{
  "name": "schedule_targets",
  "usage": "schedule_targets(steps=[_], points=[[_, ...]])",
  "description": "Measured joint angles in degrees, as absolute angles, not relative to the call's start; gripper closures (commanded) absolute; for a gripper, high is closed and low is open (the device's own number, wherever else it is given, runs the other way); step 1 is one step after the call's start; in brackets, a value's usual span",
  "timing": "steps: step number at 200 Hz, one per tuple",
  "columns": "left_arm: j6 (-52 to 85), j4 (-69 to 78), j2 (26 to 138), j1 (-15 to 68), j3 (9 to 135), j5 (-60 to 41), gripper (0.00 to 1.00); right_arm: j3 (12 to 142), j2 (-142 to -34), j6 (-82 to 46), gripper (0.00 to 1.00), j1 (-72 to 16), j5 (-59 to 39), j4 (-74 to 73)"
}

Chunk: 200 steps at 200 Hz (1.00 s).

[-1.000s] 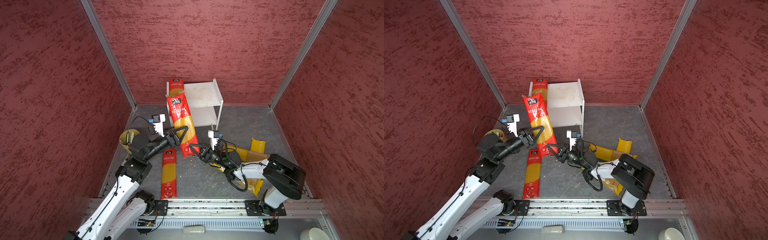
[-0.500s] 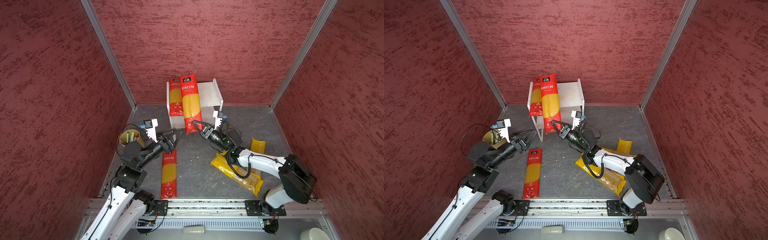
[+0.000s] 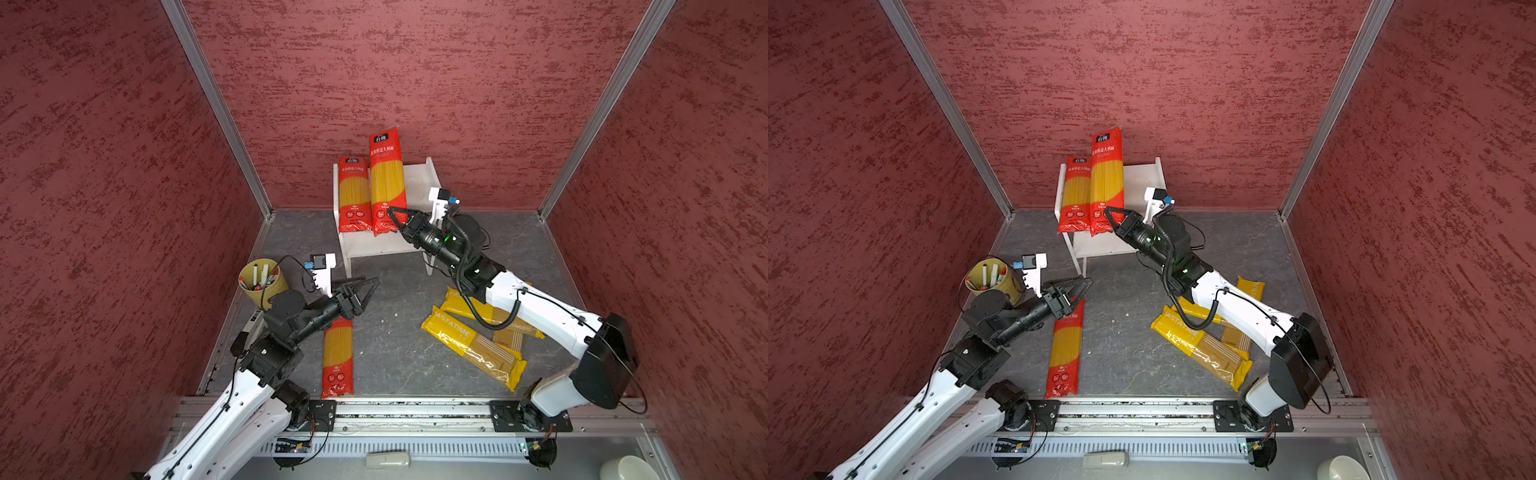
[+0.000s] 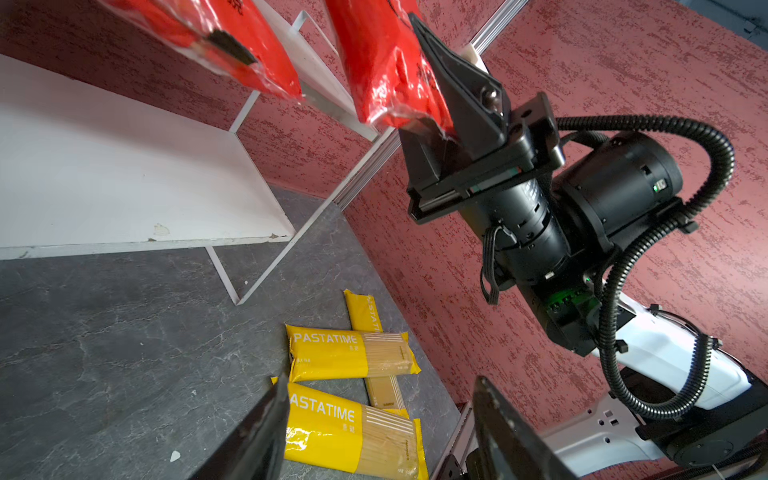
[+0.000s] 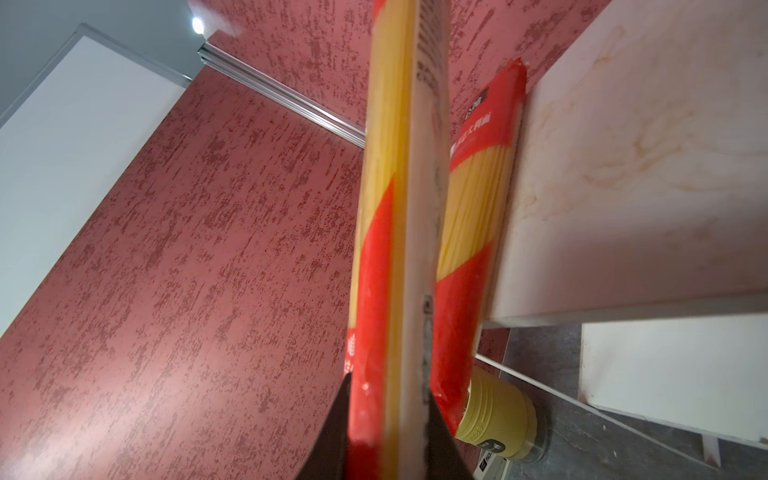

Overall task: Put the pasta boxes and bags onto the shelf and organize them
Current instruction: 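Lay the bag beside the first bag on the shelf top with the right gripper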

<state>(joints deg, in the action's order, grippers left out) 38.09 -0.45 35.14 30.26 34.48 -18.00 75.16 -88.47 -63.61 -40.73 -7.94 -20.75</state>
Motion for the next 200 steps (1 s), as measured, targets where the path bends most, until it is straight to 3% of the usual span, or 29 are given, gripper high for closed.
schedule_targets(steps=[22,45,82,117,147,200], points=[[38.1,-0.4,35.2,30.9,34.3,-16.8,0.31,78.4,-90.2,-63.9,1.0,-39.5,-8.1,-14.7],[38.1,-0.1,35.3,31.7,33.2,-15.9,0.31,82.9,-93.4,-64.9,0.94,-38.1,-10.2,-8.4],[38.1,0.8,37.7,33.6,32.4,-14.7,0.31,85.4,-95.4,-66.6,0.69,-37.2,-14.7,-6.9],[38.0,1.2,39.1,35.6,32.4,-13.5,0.31,84.2,-94.8,-66.3,0.56,-37.1,-16.0,-7.6],[37.0,1.3,39.5,36.8,32.4,-12.5,0.31,80.6,-92.5,-66.1,0.53,-37.0,-16.7,-8.2],[35.4,1.3,40.6,39.4,32.4,-10.8,0.31,77.3,-89.9,-66.2,0.56,-36.8,-16.9,-9.7]])
